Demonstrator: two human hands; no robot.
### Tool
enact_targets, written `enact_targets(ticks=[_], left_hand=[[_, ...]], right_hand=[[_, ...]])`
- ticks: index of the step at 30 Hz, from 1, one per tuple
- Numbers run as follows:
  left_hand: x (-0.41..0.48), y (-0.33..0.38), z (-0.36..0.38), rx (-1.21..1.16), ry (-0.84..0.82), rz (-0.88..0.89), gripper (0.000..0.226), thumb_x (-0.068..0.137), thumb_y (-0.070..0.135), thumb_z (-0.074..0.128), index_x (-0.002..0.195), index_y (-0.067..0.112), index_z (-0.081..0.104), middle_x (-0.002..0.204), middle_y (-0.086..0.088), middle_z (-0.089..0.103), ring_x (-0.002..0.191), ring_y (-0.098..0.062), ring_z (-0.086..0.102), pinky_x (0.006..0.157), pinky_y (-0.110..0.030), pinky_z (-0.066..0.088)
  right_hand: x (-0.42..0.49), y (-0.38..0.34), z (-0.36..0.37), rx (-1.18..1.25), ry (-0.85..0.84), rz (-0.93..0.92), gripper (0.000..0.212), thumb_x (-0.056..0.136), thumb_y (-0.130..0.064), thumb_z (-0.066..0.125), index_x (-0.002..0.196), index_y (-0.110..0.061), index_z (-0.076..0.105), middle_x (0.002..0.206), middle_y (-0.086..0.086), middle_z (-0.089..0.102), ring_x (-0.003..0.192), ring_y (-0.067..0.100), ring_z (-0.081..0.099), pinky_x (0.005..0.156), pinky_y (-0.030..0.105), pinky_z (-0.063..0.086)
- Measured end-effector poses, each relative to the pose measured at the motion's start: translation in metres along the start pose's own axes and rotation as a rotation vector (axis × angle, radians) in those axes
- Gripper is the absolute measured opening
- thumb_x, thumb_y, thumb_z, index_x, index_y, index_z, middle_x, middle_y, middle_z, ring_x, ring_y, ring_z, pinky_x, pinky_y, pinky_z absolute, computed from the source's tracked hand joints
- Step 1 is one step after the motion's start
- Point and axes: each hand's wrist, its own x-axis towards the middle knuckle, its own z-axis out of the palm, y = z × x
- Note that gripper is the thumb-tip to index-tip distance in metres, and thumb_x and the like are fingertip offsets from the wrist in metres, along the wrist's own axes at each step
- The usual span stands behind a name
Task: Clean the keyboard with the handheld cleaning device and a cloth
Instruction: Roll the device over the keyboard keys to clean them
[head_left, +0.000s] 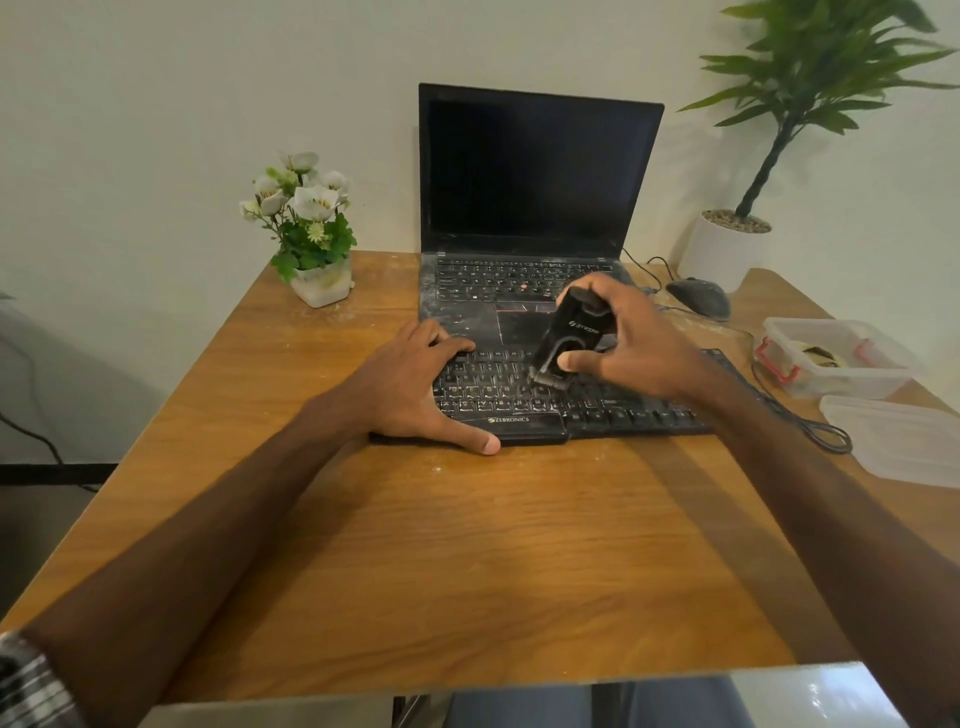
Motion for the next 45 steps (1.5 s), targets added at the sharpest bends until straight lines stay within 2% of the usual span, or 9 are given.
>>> enact_targets(ticks=[8,14,18,21,25,28,34,43,45], left_hand=[[0.0,0.0,0.001,0.003,0.011,-0.005,0.143,0.042,0.109,0.052,0.159,0.03,0.031,0.13,0.01,0.035,0.121,-0.011,0.034,0.108,-0.04,0.043],[0.001,0.001,0.002,0.035,0.037,0.012,0.142,0.043,0.109,0.05,0.157,0.027,0.035,0.125,0.008,0.037,0.117,-0.012,0.035,0.105,-0.04,0.044],[0.001,-0.002,0.005,0.034,0.075,0.042,0.117,0.046,0.108,0.054,0.133,0.03,0.047,0.118,0.007,0.04,0.11,-0.014,0.038,0.098,-0.039,0.047],[0.001,-0.003,0.007,0.027,0.091,0.056,0.095,0.051,0.104,0.058,0.117,0.039,0.041,0.115,0.008,0.04,0.106,-0.013,0.038,0.094,-0.036,0.046],[0.0,-0.004,0.007,0.001,0.06,0.039,0.126,0.05,0.104,0.057,0.151,0.031,0.039,0.13,0.007,0.04,0.117,-0.012,0.037,0.1,-0.035,0.043],[-0.003,-0.005,0.007,-0.018,0.04,0.04,0.134,0.053,0.102,0.061,0.161,0.029,0.028,0.148,0.005,0.037,0.133,-0.014,0.034,0.11,-0.037,0.038],[-0.021,-0.025,0.002,-0.083,0.019,-0.003,0.139,0.052,0.1,0.066,0.163,0.032,0.018,0.161,0.007,0.023,0.145,-0.015,0.024,0.12,-0.041,0.029],[-0.046,-0.06,0.001,-0.218,-0.006,-0.068,0.142,0.045,0.097,0.071,0.162,0.038,0.018,0.155,0.016,0.024,0.14,-0.003,0.022,0.117,-0.034,0.027],[-0.044,-0.061,0.003,-0.233,0.0,-0.071,0.141,0.044,0.097,0.072,0.162,0.039,0.019,0.15,0.019,0.024,0.137,-0.003,0.023,0.115,-0.032,0.028]], right_hand=[[0.005,-0.012,0.027,-0.106,-0.074,-0.069,0.058,0.076,-0.013,0.086,0.121,-0.024,0.051,0.108,-0.01,0.061,0.098,0.006,0.063,0.075,0.022,0.057],[0.008,-0.024,0.048,-0.065,-0.083,-0.125,0.054,0.077,-0.012,0.084,0.117,-0.026,0.051,0.105,-0.014,0.062,0.096,0.001,0.063,0.07,0.019,0.057],[0.014,-0.032,0.066,-0.044,-0.07,-0.171,0.054,0.076,-0.014,0.084,0.117,-0.025,0.05,0.104,-0.012,0.062,0.095,0.001,0.062,0.073,0.019,0.056],[0.014,-0.031,0.069,0.081,-0.005,-0.149,0.056,0.076,-0.012,0.084,0.119,-0.024,0.052,0.106,-0.01,0.063,0.098,0.003,0.064,0.078,0.02,0.056],[0.007,-0.03,0.048,0.134,0.081,-0.096,0.057,0.076,-0.011,0.085,0.121,-0.022,0.053,0.108,-0.012,0.063,0.099,-0.001,0.064,0.075,0.012,0.054],[0.007,-0.027,0.031,0.033,0.045,-0.075,0.06,0.076,-0.013,0.085,0.123,-0.025,0.051,0.11,-0.013,0.061,0.102,0.001,0.061,0.074,0.013,0.05],[0.004,-0.017,0.033,-0.103,-0.05,-0.075,0.06,0.075,-0.015,0.087,0.121,-0.026,0.051,0.108,-0.01,0.063,0.102,0.01,0.063,0.087,0.036,0.058],[0.011,-0.031,0.047,-0.06,-0.094,-0.092,0.056,0.078,-0.011,0.084,0.121,-0.023,0.051,0.105,-0.014,0.06,0.093,-0.001,0.06,0.064,0.007,0.05],[0.012,-0.032,0.049,-0.042,-0.099,-0.089,0.055,0.077,-0.01,0.084,0.12,-0.023,0.051,0.103,-0.014,0.06,0.092,0.0,0.061,0.065,0.007,0.05]])
